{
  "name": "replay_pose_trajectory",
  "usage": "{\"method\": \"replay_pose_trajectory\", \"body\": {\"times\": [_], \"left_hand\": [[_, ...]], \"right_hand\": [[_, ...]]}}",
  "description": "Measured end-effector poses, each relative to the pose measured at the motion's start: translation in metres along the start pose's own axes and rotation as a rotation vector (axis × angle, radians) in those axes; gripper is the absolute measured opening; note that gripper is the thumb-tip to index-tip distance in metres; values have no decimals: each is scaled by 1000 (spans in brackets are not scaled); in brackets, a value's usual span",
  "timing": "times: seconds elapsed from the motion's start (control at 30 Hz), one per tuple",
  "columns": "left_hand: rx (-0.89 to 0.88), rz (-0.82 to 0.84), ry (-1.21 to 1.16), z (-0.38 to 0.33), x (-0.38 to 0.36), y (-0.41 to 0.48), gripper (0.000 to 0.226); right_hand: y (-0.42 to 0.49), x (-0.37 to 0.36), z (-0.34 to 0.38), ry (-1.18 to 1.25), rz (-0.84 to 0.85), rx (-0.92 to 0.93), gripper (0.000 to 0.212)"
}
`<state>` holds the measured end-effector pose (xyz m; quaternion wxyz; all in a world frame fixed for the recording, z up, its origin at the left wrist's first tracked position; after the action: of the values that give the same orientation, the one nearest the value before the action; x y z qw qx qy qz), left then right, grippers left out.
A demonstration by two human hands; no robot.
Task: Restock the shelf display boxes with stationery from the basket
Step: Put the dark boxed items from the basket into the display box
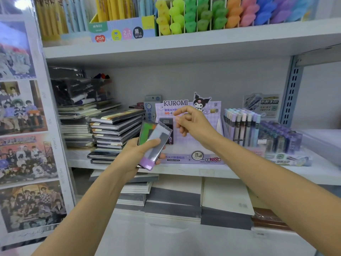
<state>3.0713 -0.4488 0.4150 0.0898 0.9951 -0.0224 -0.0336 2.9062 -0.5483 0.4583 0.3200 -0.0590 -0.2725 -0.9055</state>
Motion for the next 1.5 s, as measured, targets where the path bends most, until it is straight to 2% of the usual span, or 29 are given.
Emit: {"method": "replay_pose_trajectory", "body": {"times": [0.17,0.23,0.33,0.47,0.57,0.67,0.77,0.83,0.9,1.03,1.17,1.23,1.37,1.43,1.5], "left_hand": [[40,39,17,-3,-12,-2,44],[49,49,-23,-4,-16,-2,47],[34,-21,-107,-8,-15,-4,52],[24,-155,-138,-11,-8,-2,32],[35,-164,-157,-13,-6,-2,23],[63,-100,-157,-14,-11,-4,24],[23,-37,-172,-16,-15,-6,50],[-33,-18,-215,-20,-16,-7,60],[-84,-19,-208,-23,-19,-8,54],[-147,-84,-17,-19,-25,-7,41],[-187,-145,47,-14,-25,-5,7],[-208,-125,126,-14,-25,-3,5],[-188,-44,253,-10,-32,-5,10],[-180,-39,230,-10,-32,-5,11],[-154,-49,154,-9,-27,-4,14]], "right_hand": [[-12,-8,0,-118,141,5,20],[-15,-6,1,-117,96,39,20],[-18,4,4,-123,-10,55,18],[-28,6,0,-162,125,78,28],[-34,2,-4,-280,250,94,42],[-37,3,-7,-324,141,149,34],[-37,8,-8,-232,32,134,25],[-37,9,-9,-145,12,104,23],[-38,10,-9,-57,23,74,22],[-43,4,-10,-20,117,43,11],[-45,-1,-8,-123,182,17,13],[-44,-1,-2,-180,163,38,18],[-36,0,10,-144,92,142,31],[-30,3,13,-217,64,165,28],[-22,13,14,-193,-53,163,26]]}}
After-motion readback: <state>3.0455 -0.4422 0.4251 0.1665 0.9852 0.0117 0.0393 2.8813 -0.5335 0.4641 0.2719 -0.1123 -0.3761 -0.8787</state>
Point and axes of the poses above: each hand's wrist, its own y-axis towards the middle knuckle, its own x-axis out of the back of the hand, z = x × y, the point moved 2 cm from there along y, towards the middle knuckle, and after that the axes turned 11 degrees about z, right-handed, at the moved point
